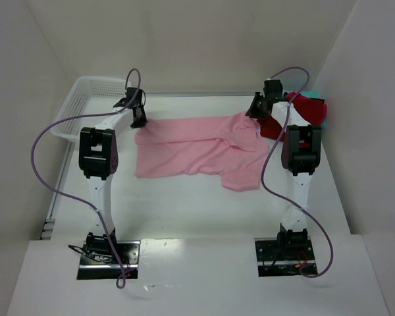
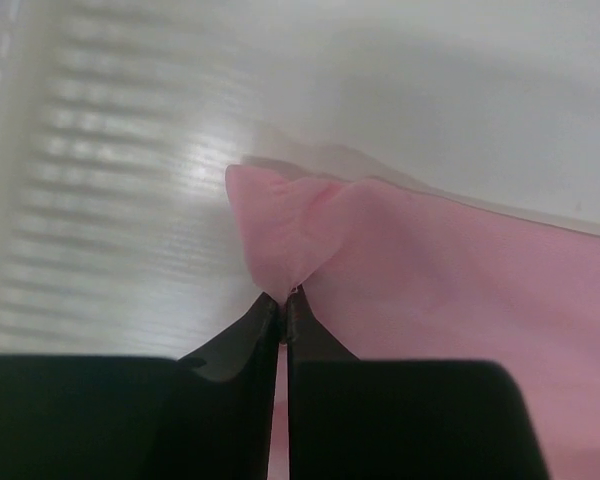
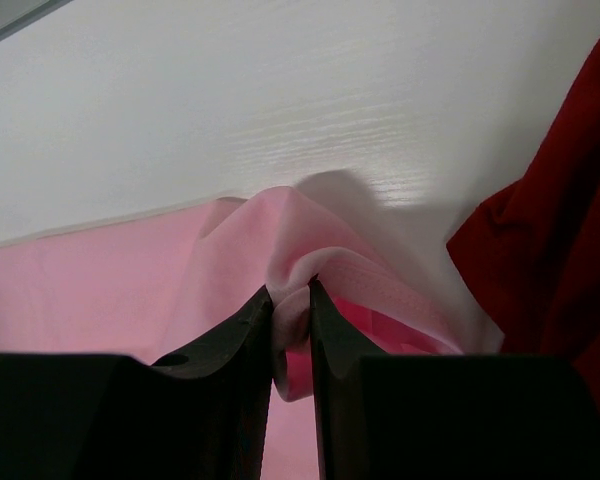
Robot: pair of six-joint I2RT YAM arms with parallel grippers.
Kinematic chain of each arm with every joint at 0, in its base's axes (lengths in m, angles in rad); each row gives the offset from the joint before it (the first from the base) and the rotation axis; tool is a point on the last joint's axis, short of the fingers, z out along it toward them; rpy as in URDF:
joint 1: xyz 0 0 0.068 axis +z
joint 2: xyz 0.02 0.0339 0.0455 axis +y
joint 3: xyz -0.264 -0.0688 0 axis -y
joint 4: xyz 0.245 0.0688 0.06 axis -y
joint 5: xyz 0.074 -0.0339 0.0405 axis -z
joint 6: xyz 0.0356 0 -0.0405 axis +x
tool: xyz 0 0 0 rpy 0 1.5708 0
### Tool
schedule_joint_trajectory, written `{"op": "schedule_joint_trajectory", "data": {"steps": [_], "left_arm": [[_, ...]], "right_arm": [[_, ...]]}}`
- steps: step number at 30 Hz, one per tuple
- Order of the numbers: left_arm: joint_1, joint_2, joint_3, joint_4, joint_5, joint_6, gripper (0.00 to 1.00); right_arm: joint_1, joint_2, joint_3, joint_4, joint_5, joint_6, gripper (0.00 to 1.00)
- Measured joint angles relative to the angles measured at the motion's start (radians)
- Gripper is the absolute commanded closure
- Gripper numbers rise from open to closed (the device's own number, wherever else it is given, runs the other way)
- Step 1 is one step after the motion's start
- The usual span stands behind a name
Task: Fold and stack the t-shirts
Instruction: Fold the flattened tshirt in 1/3 of the way
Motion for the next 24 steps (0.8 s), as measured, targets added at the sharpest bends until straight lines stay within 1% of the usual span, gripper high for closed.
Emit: {"op": "schedule_joint_trajectory", "data": {"steps": [4,9,10,12,13,15,16,18,19,20,22,23,24], "left_arm": [[0.000,0.039,0.084,0.000,-0.001,0.002,0.94],[0.000,0.134,0.252,-0.039,-0.011,0.008,0.94],[0.000,0.143,0.263,-0.042,-0.013,0.008,0.94],[0.000,0.167,0.295,-0.061,-0.016,0.010,0.90],[0.000,0.177,0.311,-0.072,-0.018,0.010,0.90],[0.000,0.203,0.348,-0.080,-0.022,0.010,0.80],[0.000,0.208,0.356,-0.086,-0.024,0.013,0.69],[0.000,0.209,0.359,-0.093,-0.026,0.025,0.65],[0.000,0.209,0.359,-0.097,-0.027,0.027,0.58],[0.000,0.209,0.360,-0.096,-0.029,0.027,0.58],[0.001,0.209,0.360,-0.100,-0.031,0.030,0.54],[0.002,0.209,0.360,-0.102,-0.032,0.029,0.51],[0.002,0.209,0.360,-0.103,-0.031,0.031,0.44]], "right_arm": [[0.000,0.000,0.002,0.000,0.000,0.000,0.76],[0.000,0.006,0.038,-0.004,0.000,0.000,0.76],[0.000,0.006,0.051,-0.003,0.003,0.000,0.76],[0.000,0.008,0.061,-0.007,0.005,0.000,0.76],[0.000,0.014,0.074,-0.009,0.011,-0.001,0.76],[0.000,0.027,0.099,-0.009,0.018,-0.002,0.71],[0.000,0.035,0.109,-0.009,0.025,-0.007,0.67],[0.000,0.041,0.114,-0.010,0.034,-0.011,0.63],[0.000,0.046,0.119,-0.012,0.040,-0.016,0.59],[0.000,0.052,0.125,-0.016,0.048,-0.018,0.57],[0.000,0.062,0.134,-0.018,0.060,-0.022,0.49],[0.000,0.068,0.141,-0.021,0.065,-0.022,0.44],[0.000,0.072,0.146,-0.025,0.070,-0.024,0.36]]}}
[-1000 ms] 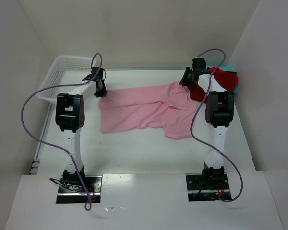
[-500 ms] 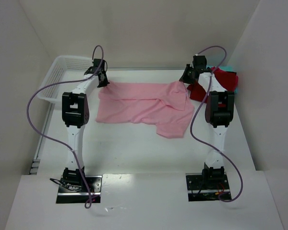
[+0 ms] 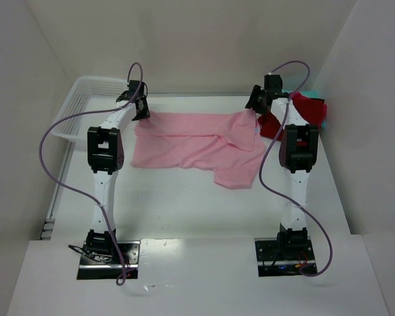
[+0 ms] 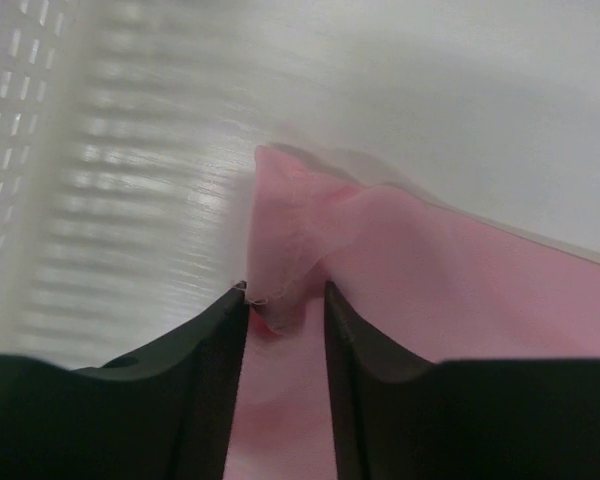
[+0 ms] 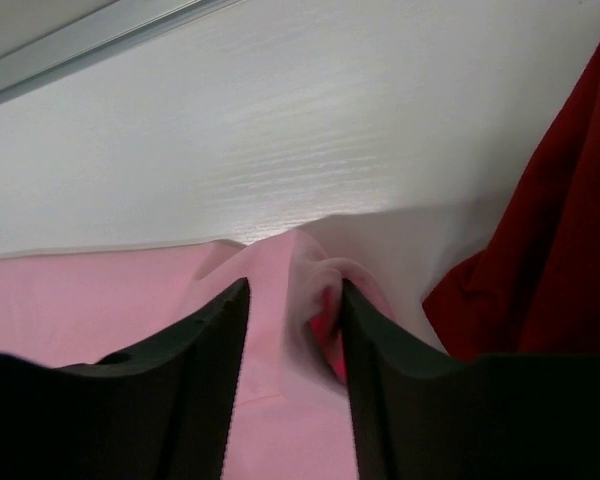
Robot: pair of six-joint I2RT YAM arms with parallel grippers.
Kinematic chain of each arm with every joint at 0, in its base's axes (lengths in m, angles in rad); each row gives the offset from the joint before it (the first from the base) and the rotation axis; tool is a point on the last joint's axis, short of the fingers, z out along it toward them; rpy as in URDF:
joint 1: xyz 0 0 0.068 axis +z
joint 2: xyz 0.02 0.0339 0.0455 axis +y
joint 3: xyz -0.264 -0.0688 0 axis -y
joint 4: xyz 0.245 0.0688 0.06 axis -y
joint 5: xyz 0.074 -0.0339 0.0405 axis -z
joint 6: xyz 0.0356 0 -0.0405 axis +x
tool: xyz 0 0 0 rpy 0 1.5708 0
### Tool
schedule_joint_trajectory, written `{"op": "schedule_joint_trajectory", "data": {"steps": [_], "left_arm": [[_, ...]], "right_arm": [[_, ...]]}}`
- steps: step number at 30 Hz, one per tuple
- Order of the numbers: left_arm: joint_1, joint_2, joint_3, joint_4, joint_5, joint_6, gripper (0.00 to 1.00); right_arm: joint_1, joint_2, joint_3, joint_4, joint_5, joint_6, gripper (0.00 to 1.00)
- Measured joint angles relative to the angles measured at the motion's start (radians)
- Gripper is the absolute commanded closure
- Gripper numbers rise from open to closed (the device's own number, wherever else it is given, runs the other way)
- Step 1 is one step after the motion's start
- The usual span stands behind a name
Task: Fold and stack the t-shirts
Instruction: Fold the flattened tshirt in 1/3 of the way
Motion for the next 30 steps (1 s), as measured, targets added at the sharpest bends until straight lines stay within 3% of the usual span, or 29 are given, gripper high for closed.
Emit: {"op": "schedule_joint_trajectory", "data": {"steps": [1,4,5,7,9,10,11,13,16,21,30], "left_arm": [[0.001,0.000,0.000,0.000,0.000,0.000,0.44],[0.004,0.000,0.000,-0.001,0.023,0.000,0.21],[0.005,0.000,0.000,0.000,0.030,0.000,0.20],[0.003,-0.004,0.000,0.000,0.062,0.004,0.11],[0.002,-0.013,0.000,0.000,0.085,0.011,0.01],[0.000,-0.023,0.000,0.001,0.101,0.025,0.01],[-0.004,-0.033,0.000,0.003,0.127,0.031,0.01],[-0.018,-0.071,0.000,0.018,0.192,0.048,0.01],[-0.037,-0.097,0.008,0.046,0.241,0.055,0.01],[-0.065,-0.105,-0.014,0.123,0.343,0.057,0.01],[-0.065,-0.063,-0.064,0.135,0.356,0.063,0.01]], "right_arm": [[-0.003,0.004,0.006,-0.006,0.004,-0.001,0.34],[-0.009,0.013,0.028,-0.016,0.010,-0.004,0.17],[-0.013,0.013,0.035,-0.021,0.012,-0.007,0.16],[-0.022,0.012,0.056,-0.027,0.011,-0.008,0.14],[-0.025,0.008,0.076,-0.036,0.005,-0.011,0.25],[-0.027,0.006,0.085,-0.040,0.000,-0.011,0.35],[-0.031,-0.003,0.100,-0.042,-0.029,-0.009,0.52],[-0.033,-0.024,0.109,-0.040,-0.070,0.008,0.76],[-0.027,-0.056,0.109,-0.031,-0.127,0.026,0.98],[0.006,-0.063,0.017,0.022,-0.149,0.032,1.00],[0.123,0.024,-0.064,-0.044,-0.085,0.014,1.00]]}}
